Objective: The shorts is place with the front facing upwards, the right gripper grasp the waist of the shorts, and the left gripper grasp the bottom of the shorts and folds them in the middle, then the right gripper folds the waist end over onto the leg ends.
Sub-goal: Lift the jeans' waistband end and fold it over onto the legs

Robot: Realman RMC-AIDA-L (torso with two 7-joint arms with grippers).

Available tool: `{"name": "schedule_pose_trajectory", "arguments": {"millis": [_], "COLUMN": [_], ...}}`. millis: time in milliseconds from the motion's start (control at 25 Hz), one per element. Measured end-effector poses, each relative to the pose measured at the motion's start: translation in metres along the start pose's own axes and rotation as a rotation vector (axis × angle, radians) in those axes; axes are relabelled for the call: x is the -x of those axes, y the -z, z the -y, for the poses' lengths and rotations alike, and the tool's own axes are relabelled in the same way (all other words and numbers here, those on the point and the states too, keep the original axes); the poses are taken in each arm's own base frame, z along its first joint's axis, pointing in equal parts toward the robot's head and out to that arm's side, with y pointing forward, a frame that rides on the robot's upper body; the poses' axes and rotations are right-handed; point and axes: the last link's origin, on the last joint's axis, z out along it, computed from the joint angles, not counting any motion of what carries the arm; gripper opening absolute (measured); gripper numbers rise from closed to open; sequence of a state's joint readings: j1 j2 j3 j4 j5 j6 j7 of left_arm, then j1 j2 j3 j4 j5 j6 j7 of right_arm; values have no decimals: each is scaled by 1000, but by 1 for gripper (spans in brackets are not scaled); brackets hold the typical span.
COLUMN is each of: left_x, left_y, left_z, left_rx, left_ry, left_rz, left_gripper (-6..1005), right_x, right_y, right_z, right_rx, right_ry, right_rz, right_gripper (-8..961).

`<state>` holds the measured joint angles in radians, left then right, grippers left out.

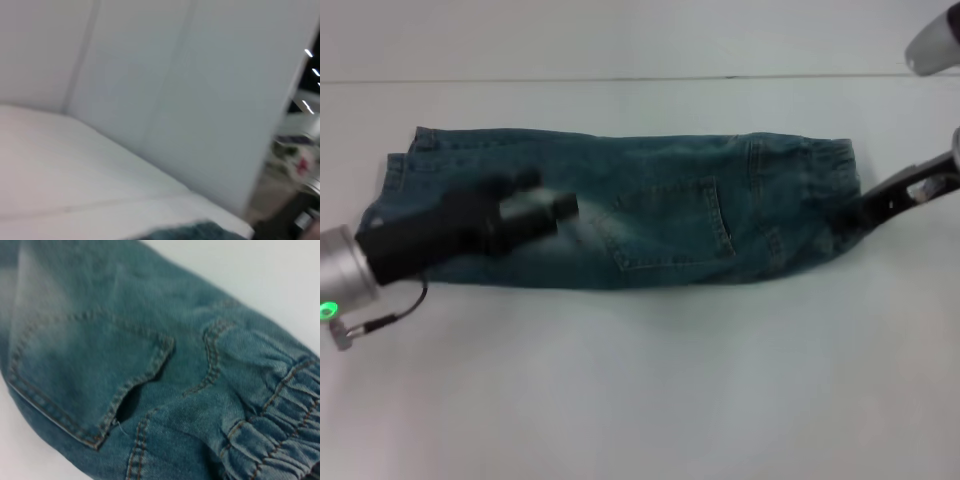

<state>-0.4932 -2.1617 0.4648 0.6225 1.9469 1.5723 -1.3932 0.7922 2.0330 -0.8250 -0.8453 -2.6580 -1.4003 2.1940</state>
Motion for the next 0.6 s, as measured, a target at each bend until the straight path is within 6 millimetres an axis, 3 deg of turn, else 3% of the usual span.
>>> {"name": "schedule_pose_trajectory", "arguments": {"millis": [200,400,600], "left_x": [3,17,26], "left_y": [-28,-60,-80], "left_z": [4,4,9], "left_rx": [-72,-229,-415], "left_ry": [-24,-191,-333], "left_rz": [-149,-235,-218], "left_gripper": [876,672,470], "right_x": [13,23,35], "right_y": [26,49,63], "right_z": [-2,-2,-9], "right_rx": [64,114,139], "right_ry": [7,9,38], "right_rz": [85,154,185], "right_gripper": [90,91,91]}}
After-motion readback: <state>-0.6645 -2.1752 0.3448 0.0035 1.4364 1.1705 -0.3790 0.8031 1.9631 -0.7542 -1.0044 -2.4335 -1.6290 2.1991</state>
